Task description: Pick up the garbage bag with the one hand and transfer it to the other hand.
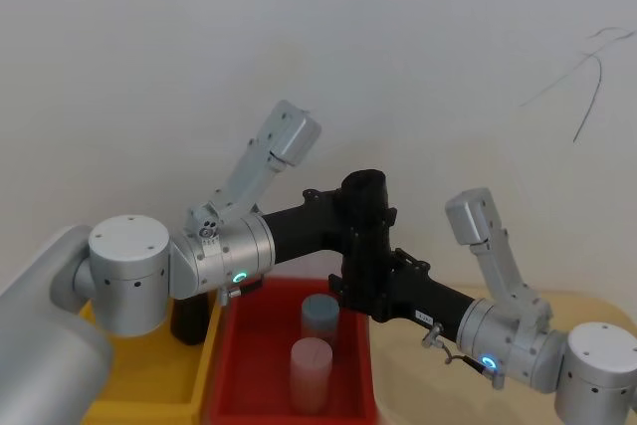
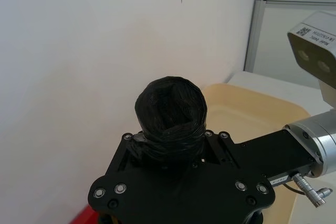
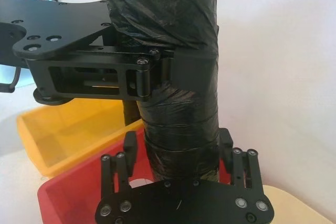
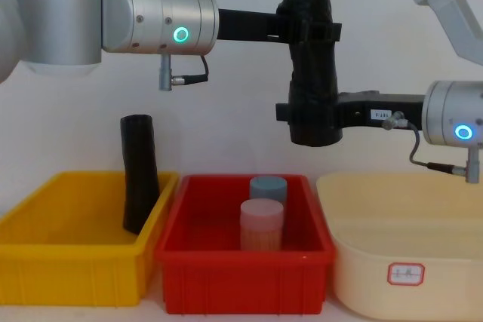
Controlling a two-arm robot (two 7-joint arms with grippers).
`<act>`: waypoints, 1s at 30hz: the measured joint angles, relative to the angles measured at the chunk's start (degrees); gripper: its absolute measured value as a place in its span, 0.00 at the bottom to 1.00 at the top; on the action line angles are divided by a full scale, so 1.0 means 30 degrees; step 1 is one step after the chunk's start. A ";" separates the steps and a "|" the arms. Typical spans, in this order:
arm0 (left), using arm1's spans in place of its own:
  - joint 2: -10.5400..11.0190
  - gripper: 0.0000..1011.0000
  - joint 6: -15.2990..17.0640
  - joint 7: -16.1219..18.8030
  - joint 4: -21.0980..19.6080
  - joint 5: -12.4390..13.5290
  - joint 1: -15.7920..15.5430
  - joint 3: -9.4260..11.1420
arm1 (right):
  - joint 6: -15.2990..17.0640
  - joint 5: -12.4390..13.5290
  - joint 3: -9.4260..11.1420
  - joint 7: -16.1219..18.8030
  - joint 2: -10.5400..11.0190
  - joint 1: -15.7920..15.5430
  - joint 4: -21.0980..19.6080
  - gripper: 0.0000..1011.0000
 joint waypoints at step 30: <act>0.0001 0.39 0.0000 0.0000 0.0000 0.0001 -0.0001 0.0001 | 0.0028 -0.0002 -0.0100 0.0038 -0.0113 0.0141 0.0155 0.55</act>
